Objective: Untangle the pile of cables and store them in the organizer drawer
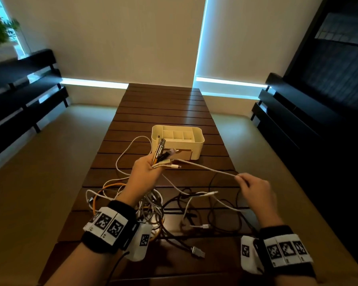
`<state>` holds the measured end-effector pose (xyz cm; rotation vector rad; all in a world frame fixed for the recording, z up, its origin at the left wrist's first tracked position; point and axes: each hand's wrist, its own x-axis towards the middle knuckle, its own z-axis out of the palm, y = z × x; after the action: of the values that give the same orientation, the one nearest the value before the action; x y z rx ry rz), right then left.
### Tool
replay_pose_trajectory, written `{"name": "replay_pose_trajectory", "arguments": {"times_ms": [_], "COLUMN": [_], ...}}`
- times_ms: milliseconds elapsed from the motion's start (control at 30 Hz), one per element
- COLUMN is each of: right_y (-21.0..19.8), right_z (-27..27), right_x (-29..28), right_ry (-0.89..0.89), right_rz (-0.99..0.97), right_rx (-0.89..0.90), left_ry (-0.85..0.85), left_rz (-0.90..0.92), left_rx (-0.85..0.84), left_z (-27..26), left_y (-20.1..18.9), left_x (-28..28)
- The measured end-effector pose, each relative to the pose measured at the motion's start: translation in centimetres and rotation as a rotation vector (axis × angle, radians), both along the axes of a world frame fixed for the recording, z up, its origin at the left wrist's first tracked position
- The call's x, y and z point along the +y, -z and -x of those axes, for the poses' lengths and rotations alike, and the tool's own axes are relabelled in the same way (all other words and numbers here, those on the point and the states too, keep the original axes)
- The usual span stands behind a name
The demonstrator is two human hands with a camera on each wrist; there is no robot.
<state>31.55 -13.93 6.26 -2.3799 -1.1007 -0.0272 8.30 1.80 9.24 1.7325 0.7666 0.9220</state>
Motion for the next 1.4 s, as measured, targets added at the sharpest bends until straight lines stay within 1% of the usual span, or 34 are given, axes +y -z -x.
{"name": "replay_pose_trajectory", "arguments": {"times_ms": [67, 100, 167, 233, 267, 333, 400, 433, 500, 567, 600, 633, 667, 700, 733, 767, 800, 833, 867, 900, 933, 967, 1000, 1033, 1067, 1100, 1200, 1267, 1300, 1333, 1400], "right_y": [-0.3, -0.4, -1.2, -2.5, -3.3, -4.4, -5.4, -6.0, -7.5, -9.3, -10.3, -11.3, -12.1, -12.6, -12.7, -12.7, -12.3, -11.8, -11.0, -10.2, -9.1, -8.1, -7.2, -6.5, -5.7, -5.1, -4.9, -5.2, -5.3, -5.3, -5.6], "right_z": [-0.2, -0.2, 0.5, 2.6, 4.0, 6.2, 7.4, 7.7, 7.7, 6.7, 5.8, 4.9, 4.0, 3.2, 2.7, 2.4, 2.1, 1.8, 1.5, 1.4, 1.3, 1.6, 2.1, 3.0, 3.7, 4.5, 6.9, 8.4, 8.8, 9.1, 9.5], "right_x": [0.4, 0.7, 1.2, 2.1, 2.6, 3.8, 4.4, 4.4, 4.2, 3.7, 3.3, 2.8, 2.2, 1.7, 1.3, 0.8, 0.6, 0.5, 0.5, 0.5, 0.6, 0.7, 0.9, 1.1, 1.4, 1.8, 3.3, 4.3, 4.7, 5.0, 5.2], "right_ry": [-0.005, -0.036, -0.167, -0.321, -0.400, -0.517, -0.569, -0.570, -0.535, -0.428, -0.371, -0.313, -0.264, -0.226, -0.190, -0.131, -0.058, 0.020, 0.099, 0.174, 0.213, 0.216, 0.206, 0.184, 0.146, 0.065, -0.335, -0.566, -0.632, -0.653, -0.584], "right_rz": [0.039, 0.069, 0.099, 0.030, -0.012, -0.040, -0.107, -0.197, -0.417, -0.718, -0.886, -1.030, -1.129, -1.178, -1.185, -1.151, -1.070, -0.919, -0.687, -0.408, -0.140, 0.080, 0.241, 0.347, 0.381, 0.345, 0.052, -0.085, -0.182, -0.296, -0.503], "right_rx": [0.009, 0.056, 0.182, 0.333, 0.380, 0.411, 0.432, 0.463, 0.542, 0.675, 0.708, 0.713, 0.685, 0.629, 0.571, 0.516, 0.451, 0.373, 0.287, 0.218, 0.158, 0.102, 0.060, 0.036, 0.015, 0.006, 0.074, 0.096, 0.127, 0.178, 0.272], "left_ry": [-0.004, 0.006, 0.040, 0.102, 0.123, 0.137, 0.131, 0.133, 0.180, 0.240, 0.257, 0.270, 0.288, 0.295, 0.296, 0.284, 0.250, 0.204, 0.156, 0.124, 0.117, 0.123, 0.136, 0.145, 0.148, 0.155, 0.180, 0.192, 0.184, 0.176, 0.163], "left_rz": [0.046, 0.086, 0.129, 0.110, 0.078, 0.063, 0.120, 0.133, 0.085, 0.065, 0.093, 0.124, 0.146, 0.165, 0.183, 0.208, 0.250, 0.305, 0.362, 0.411, 0.436, 0.442, 0.434, 0.415, 0.391, 0.367, 0.272, 0.236, 0.226, 0.224, 0.212], "left_rx": [-0.047, -0.081, -0.114, -0.128, -0.118, -0.112, -0.120, -0.101, 0.046, 0.242, 0.294, 0.321, 0.324, 0.316, 0.304, 0.279, 0.220, 0.140, 0.061, -0.006, -0.052, -0.075, -0.071, -0.055, -0.034, -0.025, 0.003, 0.020, 0.029, 0.032, 0.055], "left_z": [0.0, 0.1, -0.1, -0.4, -0.7, -1.0, -1.0, -0.8, -0.4, 0.0, 0.2, 0.4, 0.6, 0.7, 0.8, 0.8, 0.7, 0.7, 0.8, 0.9, 1.0, 1.1, 1.2, 1.2, 1.2, 1.1, 0.7, 0.4, 0.4, 0.5, 0.8], "left_y": [0.1, -0.1, -0.6, -1.2, -1.2, -1.0, -0.8, -0.5, 0.5, 1.7, 2.5, 3.1, 3.5, 3.6, 3.7, 3.5, 3.4, 3.2, 2.9, 2.7, 2.5, 2.4, 2.2, 2.0, 1.9, 1.7, 1.2, 1.1, 1.2, 1.3, 1.5], "left_x": [-0.2, -0.4, -0.7, -1.3, -1.5, -1.7, -1.5, -1.2, -0.5, -0.4, -0.4, -0.4, -0.5, -0.7, -0.8, -0.9, -0.9, -0.9, -0.8, -0.6, -0.4, -0.2, -0.2, -0.3, -0.4, -0.6, -1.1, -1.3, -1.3, -1.3, -1.2]}}
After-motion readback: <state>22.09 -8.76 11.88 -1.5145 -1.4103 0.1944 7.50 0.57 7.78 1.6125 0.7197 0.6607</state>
